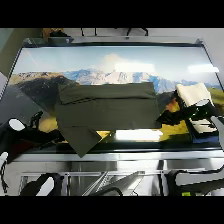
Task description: Fold the shirts.
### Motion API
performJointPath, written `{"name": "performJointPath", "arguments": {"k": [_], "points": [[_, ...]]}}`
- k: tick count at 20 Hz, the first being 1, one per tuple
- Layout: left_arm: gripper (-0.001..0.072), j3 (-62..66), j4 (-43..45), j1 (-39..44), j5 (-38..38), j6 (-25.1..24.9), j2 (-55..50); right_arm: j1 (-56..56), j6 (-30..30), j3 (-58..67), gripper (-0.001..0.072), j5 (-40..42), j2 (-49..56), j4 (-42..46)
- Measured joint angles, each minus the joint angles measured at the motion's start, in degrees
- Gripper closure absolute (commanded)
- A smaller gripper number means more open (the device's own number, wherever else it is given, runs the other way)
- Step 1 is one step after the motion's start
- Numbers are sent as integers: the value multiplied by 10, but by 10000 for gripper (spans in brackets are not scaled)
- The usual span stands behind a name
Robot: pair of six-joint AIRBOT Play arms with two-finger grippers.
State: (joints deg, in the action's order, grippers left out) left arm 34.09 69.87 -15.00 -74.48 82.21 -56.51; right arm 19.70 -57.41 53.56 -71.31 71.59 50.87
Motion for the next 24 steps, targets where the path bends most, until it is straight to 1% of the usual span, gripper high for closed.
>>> {"name": "performJointPath", "arguments": {"k": [2, 5, 7, 8, 11, 15, 16, 18, 19, 20, 22, 23, 24], "points": [[73, -32, -17, 4, 31, 1, 18, -27, 1, -2, 316, 16, 1, -4], [73, -54, -56, 7, 69, -6, 2, -54, 3, -4, 316, 30, 2, -5], [75, -61, -89, 8, 90, -23, -31, -62, 4, -5, 316, 34, 2, -5], [111, -63, -103, 8, 98, -31, -50, -64, 4, -5, 316, 35, 2, -4], [111, -63, -154, 8, 106, -54, -105, -68, 4, -5, 316, 40, 3, -4], [113, -65, -231, 8, 111, -108, -159, -69, 4, -6, 316, 43, 3, -3], [132, -65, -246, 8, 111, -120, -166, -69, 4, -6, 317, 43, 3, -4], [649, -60, -253, 9, 120, -140, -175, -69, 4, -6, 324, 42, 2, -4], [686, -54, -254, 9, 128, -151, -179, -70, 4, -6, 367, 42, 1, -3], [686, -46, -258, 9, 134, -159, -180, -70, 4, -5, 383, 42, 0, -1], [687, -24, -264, 9, 130, -170, -182, -70, 4, -4, 605, 47, -3, 7], [687, -11, -276, 9, 113, -174, -182, -70, 4, -4, 634, 50, -5, 12], [687, 2, -280, 9, 97, -174, -182, -70, 4, -4, 636, 52, -8, 14]]}}
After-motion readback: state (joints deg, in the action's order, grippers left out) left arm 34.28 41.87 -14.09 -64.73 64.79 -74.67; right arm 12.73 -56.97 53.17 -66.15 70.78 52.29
